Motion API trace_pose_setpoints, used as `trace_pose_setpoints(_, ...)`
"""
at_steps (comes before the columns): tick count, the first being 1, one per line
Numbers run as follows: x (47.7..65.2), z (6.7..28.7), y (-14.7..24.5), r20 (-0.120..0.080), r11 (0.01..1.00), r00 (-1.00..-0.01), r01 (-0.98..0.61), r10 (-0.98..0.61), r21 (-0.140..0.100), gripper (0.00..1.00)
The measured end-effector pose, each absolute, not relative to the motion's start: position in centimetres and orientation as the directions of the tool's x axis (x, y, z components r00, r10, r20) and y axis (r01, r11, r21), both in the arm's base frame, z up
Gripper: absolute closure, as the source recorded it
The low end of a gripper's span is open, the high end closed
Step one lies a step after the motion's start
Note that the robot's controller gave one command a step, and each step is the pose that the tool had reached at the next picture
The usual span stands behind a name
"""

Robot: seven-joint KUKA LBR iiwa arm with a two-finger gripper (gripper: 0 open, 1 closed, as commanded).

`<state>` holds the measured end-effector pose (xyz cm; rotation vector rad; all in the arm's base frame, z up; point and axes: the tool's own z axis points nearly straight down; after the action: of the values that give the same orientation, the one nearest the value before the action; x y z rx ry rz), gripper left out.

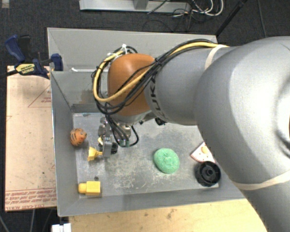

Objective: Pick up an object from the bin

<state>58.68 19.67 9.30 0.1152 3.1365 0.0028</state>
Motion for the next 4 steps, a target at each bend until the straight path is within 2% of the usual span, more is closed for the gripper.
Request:
trace_pose_setpoints(1,59.6,7.8,20.4,-0.006,0.997,-0.997,0.074,0.074,0.0,1.0)
trace_pose_setpoints(3,59.9,7.9,21.1,-0.005,0.998,-0.998,0.063,0.063,0.003,1.0)
trace_pose_setpoints(4,60.8,8.9,19.6,0.0,0.998,-0.998,0.063,0.063,0.002,1.0)
